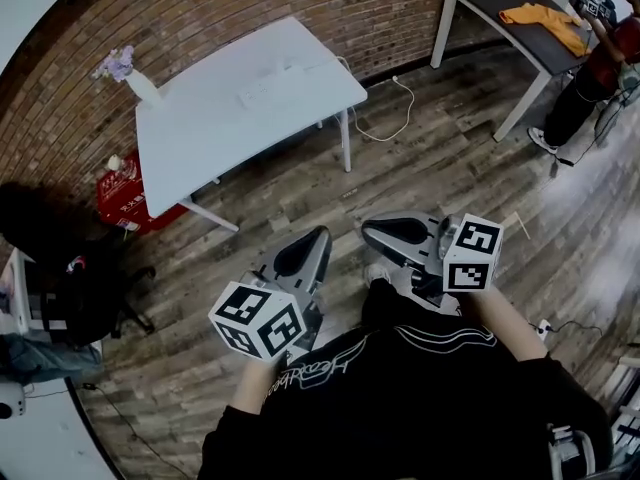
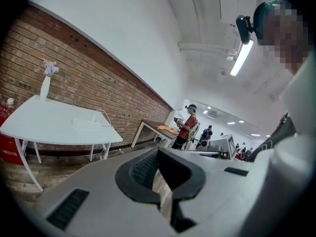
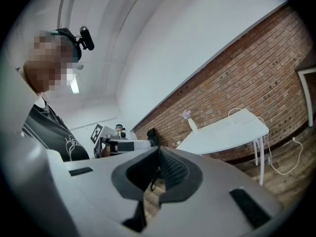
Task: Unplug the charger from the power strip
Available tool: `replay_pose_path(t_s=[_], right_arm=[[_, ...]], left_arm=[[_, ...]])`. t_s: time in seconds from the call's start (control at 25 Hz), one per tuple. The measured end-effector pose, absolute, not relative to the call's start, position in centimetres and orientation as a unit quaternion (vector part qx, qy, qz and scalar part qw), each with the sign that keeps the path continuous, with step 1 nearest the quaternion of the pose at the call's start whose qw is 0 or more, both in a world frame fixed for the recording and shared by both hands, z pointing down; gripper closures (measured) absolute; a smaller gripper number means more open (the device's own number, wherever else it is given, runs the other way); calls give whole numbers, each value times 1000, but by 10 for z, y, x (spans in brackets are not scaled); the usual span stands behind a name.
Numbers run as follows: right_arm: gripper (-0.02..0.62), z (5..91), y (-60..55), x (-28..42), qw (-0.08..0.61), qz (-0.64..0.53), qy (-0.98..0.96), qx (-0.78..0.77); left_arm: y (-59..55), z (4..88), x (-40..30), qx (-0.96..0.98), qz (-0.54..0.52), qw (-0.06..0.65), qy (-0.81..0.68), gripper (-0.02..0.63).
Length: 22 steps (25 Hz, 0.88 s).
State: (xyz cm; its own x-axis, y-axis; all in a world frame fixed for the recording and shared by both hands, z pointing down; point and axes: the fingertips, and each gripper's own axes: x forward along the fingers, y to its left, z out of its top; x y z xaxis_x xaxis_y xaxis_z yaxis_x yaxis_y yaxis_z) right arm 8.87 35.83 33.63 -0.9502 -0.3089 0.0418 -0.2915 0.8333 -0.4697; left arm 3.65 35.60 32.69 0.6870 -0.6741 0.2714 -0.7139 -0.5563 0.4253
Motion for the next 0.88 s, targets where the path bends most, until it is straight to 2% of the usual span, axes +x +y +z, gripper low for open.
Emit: replay_pose_path(t_s=[0.52,0.88], right_arm=[[596,344,206,126,21,-261,955,-141],[597,339,145,136,22,-250,961,-112]], left_arm=[[206,349,80,864,46,290,-409,601],[147,337,88,855,39,268,-441,601]])
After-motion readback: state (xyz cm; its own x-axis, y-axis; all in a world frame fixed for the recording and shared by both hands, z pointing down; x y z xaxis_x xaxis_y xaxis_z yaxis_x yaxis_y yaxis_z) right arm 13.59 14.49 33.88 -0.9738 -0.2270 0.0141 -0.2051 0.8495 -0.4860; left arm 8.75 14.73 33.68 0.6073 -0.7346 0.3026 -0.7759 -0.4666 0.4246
